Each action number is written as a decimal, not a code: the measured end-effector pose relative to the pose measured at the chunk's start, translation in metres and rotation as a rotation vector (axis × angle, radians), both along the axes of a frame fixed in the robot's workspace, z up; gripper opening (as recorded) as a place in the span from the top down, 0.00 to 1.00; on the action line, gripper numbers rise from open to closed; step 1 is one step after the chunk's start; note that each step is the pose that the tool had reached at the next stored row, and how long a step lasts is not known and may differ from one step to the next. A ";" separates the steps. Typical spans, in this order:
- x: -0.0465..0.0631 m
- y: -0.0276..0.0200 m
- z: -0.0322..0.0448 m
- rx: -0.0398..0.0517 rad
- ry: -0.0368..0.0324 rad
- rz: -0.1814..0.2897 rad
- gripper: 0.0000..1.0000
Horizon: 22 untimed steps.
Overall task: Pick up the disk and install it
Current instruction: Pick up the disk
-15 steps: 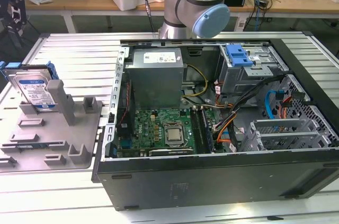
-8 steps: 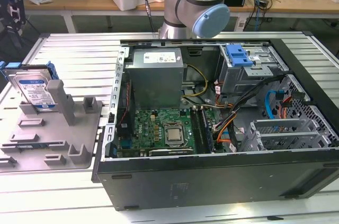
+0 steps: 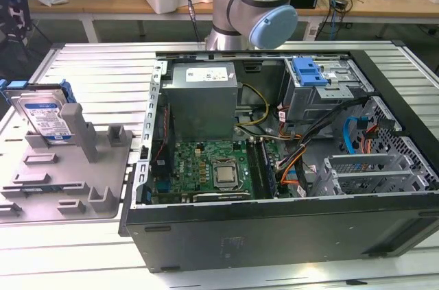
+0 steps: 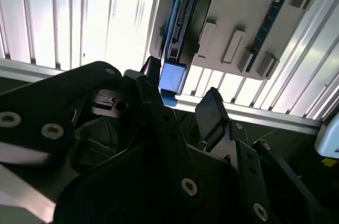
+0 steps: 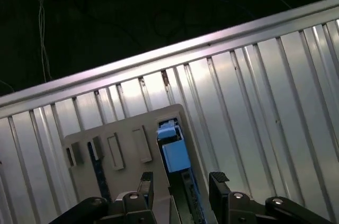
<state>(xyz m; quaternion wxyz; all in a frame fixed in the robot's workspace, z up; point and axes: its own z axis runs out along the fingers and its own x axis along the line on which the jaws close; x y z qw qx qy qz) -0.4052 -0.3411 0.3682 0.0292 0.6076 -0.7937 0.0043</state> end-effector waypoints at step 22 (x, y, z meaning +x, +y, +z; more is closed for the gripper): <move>-0.002 0.0001 -0.0015 -0.0004 -0.0176 0.172 0.46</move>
